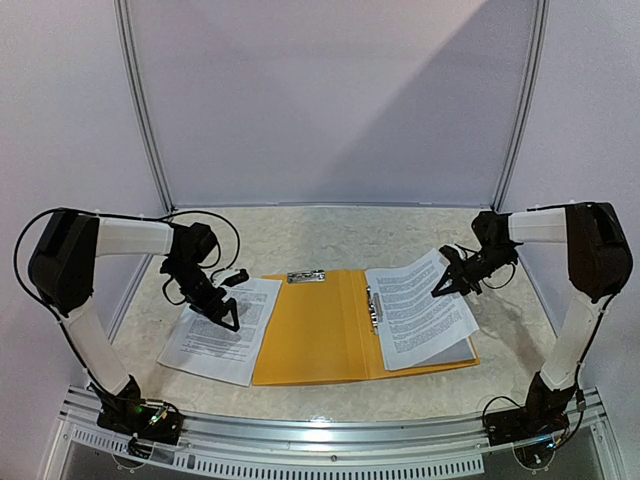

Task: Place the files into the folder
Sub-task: Place the file in the spring clip on the folder.

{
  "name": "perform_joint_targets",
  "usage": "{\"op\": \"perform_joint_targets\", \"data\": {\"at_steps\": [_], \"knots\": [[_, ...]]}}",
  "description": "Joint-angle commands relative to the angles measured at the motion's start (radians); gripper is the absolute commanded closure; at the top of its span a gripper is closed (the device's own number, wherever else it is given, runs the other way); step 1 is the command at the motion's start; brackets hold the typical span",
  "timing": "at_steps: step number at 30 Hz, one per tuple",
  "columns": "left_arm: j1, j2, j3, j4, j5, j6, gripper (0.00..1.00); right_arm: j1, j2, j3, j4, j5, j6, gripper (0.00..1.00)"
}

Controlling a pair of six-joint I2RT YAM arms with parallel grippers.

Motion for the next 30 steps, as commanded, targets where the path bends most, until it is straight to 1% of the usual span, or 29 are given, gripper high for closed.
{"op": "perform_joint_targets", "data": {"at_steps": [1, 8, 14, 17, 23, 30], "knots": [[0.010, 0.008, 0.009, 0.018, 0.015, -0.012, 0.14, 0.014, -0.022, -0.027, 0.057, -0.016, 0.039, 1.00], [0.014, 0.009, 0.023, 0.010, 0.010, -0.014, 0.15, 0.021, -0.027, -0.033, 0.060, -0.015, 0.065, 1.00], [0.017, 0.011, 0.034, 0.007, 0.011, -0.016, 0.15, 0.022, -0.048, -0.032, 0.032, 0.016, 0.073, 0.97], [0.018, 0.008, 0.038, 0.004, 0.013, -0.016, 0.15, 0.023, -0.068, -0.036, 0.020, 0.050, 0.086, 0.99], [0.018, 0.012, 0.044, 0.008, 0.020, -0.019, 0.15, 0.022, -0.131, -0.076, 0.095, 0.041, 0.171, 1.00], [0.020, 0.013, 0.060, 0.000, 0.020, -0.018, 0.15, 0.033, -0.111, -0.093, 0.112, 0.012, 0.174, 1.00]]}}
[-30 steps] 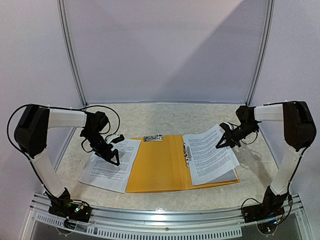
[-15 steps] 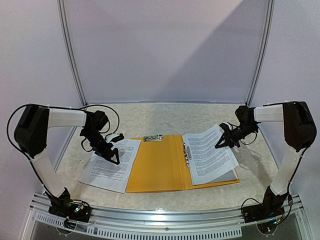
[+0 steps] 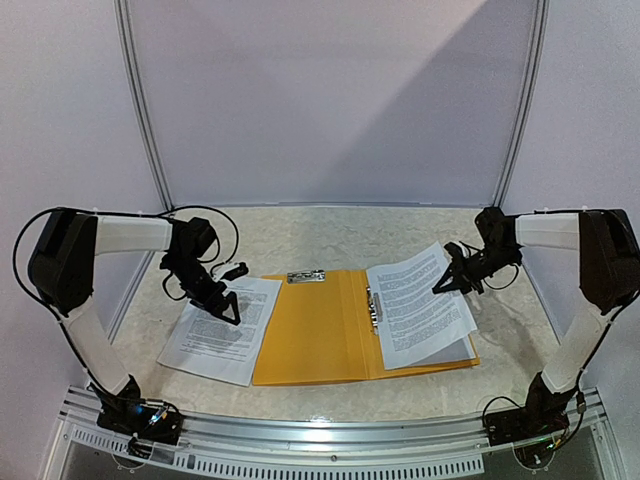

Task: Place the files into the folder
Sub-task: Place the file in the spring clip on the folder.

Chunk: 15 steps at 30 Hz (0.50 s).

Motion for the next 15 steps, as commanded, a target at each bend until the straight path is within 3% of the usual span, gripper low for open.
{"op": "perform_joint_targets", "data": {"at_steps": [1, 6, 8, 11, 15], "knots": [[0.010, 0.011, 0.029, 0.001, 0.016, -0.004, 0.15, 0.015, 0.000, -0.020, 0.034, -0.018, 0.022, 1.00], [0.012, 0.013, 0.031, -0.001, 0.018, -0.006, 0.15, 0.016, -0.004, -0.023, 0.025, -0.011, 0.024, 1.00], [0.012, 0.014, 0.031, -0.001, 0.020, -0.006, 0.15, 0.018, -0.008, -0.024, 0.016, 0.001, 0.021, 0.95], [0.012, 0.017, 0.033, -0.004, 0.021, -0.007, 0.15, 0.016, -0.011, -0.017, -0.007, 0.032, 0.014, 0.82], [0.013, 0.021, 0.037, -0.008, 0.025, -0.009, 0.15, 0.016, -0.017, -0.006, -0.022, 0.056, 0.005, 0.52]]}}
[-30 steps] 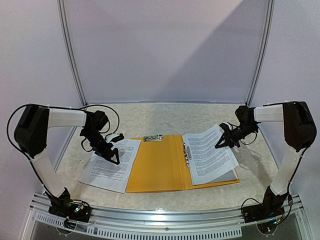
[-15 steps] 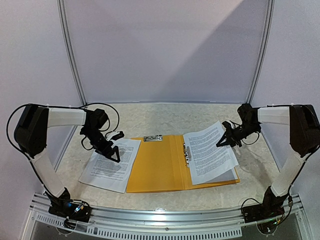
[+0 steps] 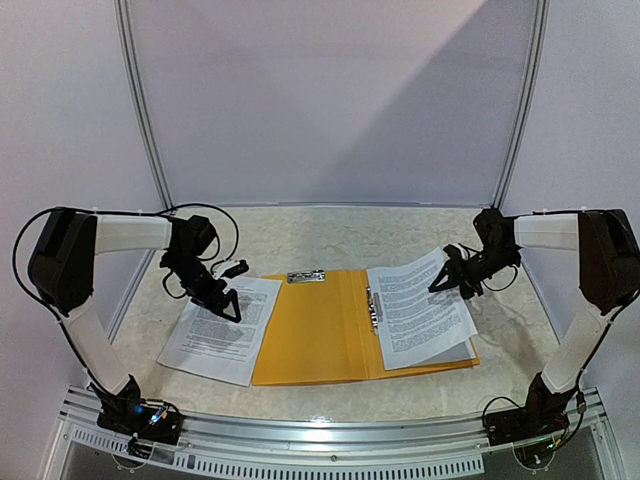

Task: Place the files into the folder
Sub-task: Place the file in the spring clip on the folder.

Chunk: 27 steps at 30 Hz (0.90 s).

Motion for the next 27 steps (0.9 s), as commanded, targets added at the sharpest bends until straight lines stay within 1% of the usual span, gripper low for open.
{"op": "perform_joint_targets", "data": {"at_steps": [1, 2, 3, 13, 19, 23, 27], "knots": [[0.011, 0.019, 0.024, -0.008, 0.014, -0.007, 0.15, 0.006, -0.017, 0.009, -0.030, 0.053, -0.004, 0.33], [0.011, 0.019, 0.026, -0.009, 0.014, -0.008, 0.15, 0.006, -0.018, 0.014, -0.040, 0.070, -0.006, 0.09], [0.010, 0.019, 0.028, -0.011, 0.014, -0.009, 0.15, 0.006, -0.020, 0.019, -0.047, 0.081, -0.007, 0.02], [0.012, 0.021, 0.045, -0.020, 0.018, -0.008, 0.15, 0.008, -0.022, 0.073, -0.154, 0.185, -0.030, 0.01], [0.012, 0.019, 0.046, -0.023, 0.020, -0.009, 0.15, 0.008, -0.014, 0.139, -0.238, 0.318, -0.061, 0.01], [0.013, 0.012, 0.046, -0.025, 0.021, -0.008, 0.15, 0.009, -0.006, 0.213, -0.316, 0.463, -0.081, 0.01], [0.015, -0.003, 0.055, -0.027, 0.016, -0.004, 0.15, 0.027, -0.028, 0.274, -0.360, 0.565, -0.086, 0.01]]}}
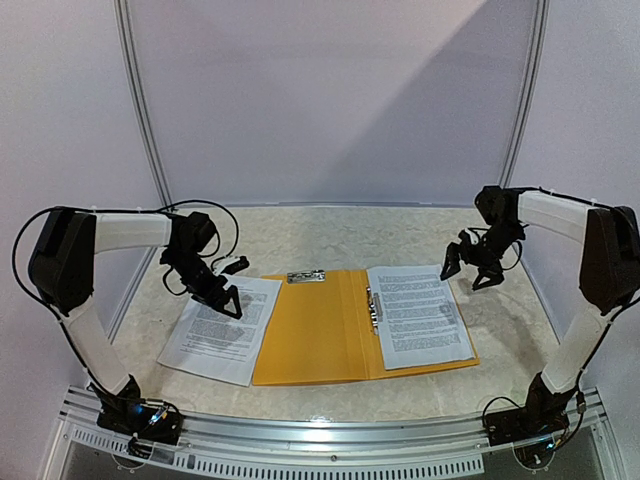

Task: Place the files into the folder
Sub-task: Place the file in the spring clip on the folder, then pick up the file from the center of the board.

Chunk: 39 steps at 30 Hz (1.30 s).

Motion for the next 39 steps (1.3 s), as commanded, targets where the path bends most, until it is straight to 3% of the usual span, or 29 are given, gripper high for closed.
{"op": "perform_joint_targets", "data": {"at_steps": [1, 13, 22, 26, 29, 31, 39], "knots": [[0.013, -0.010, 0.033, -0.014, 0.006, 0.000, 0.15, 0.034, -0.035, 0.073, -0.080, 0.178, -0.020, 0.01], [0.014, -0.068, 0.139, -0.056, 0.020, 0.015, 0.17, 0.247, -0.087, 0.140, 0.042, 0.220, 0.003, 0.01], [0.030, -0.070, 0.192, -0.086, 0.028, 0.053, 0.16, 0.387, -0.068, 0.129, 0.205, 0.072, 0.089, 0.01], [0.094, -0.057, 0.198, -0.087, -0.078, 0.082, 0.15, 0.493, -0.044, 0.106, 0.423, 0.002, 0.208, 0.01], [0.159, -0.059, 0.164, -0.056, -0.161, 0.107, 0.15, 0.540, 0.017, 0.068, 0.763, -0.071, 0.394, 0.01], [0.188, -0.064, 0.129, -0.043, -0.208, 0.133, 0.16, 0.566, 0.097, 0.078, 0.950, -0.100, 0.533, 0.01], [0.244, -0.061, 0.014, -0.040, -0.238, 0.224, 0.19, 0.676, 0.577, 0.345, 1.377, -0.218, 1.035, 0.01]]}}
